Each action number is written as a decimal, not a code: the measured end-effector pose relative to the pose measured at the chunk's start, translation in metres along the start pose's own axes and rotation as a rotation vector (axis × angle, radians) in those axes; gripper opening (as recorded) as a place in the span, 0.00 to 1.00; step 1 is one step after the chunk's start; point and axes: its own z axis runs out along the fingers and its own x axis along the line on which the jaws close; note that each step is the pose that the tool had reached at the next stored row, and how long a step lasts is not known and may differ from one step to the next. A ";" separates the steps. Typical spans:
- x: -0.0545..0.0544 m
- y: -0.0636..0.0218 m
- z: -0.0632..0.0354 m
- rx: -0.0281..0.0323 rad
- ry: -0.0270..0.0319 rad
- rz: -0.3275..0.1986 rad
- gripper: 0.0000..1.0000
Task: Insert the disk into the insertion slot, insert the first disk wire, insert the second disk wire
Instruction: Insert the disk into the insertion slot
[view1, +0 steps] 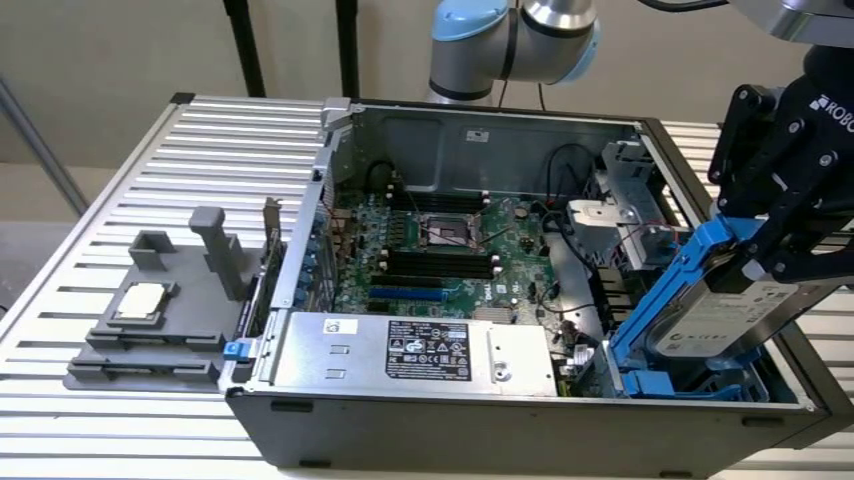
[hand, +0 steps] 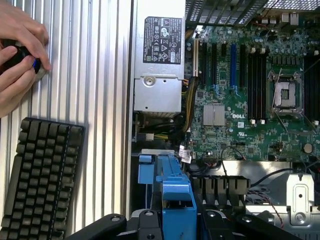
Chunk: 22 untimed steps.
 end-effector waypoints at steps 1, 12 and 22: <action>0.000 0.0000 0.0002 0.0000 -0.0005 0.000 0.33; 0.000 -0.0019 0.0030 0.0000 -0.0041 0.000 0.33; 0.000 -0.0021 0.0094 0.0000 -0.0086 0.000 0.33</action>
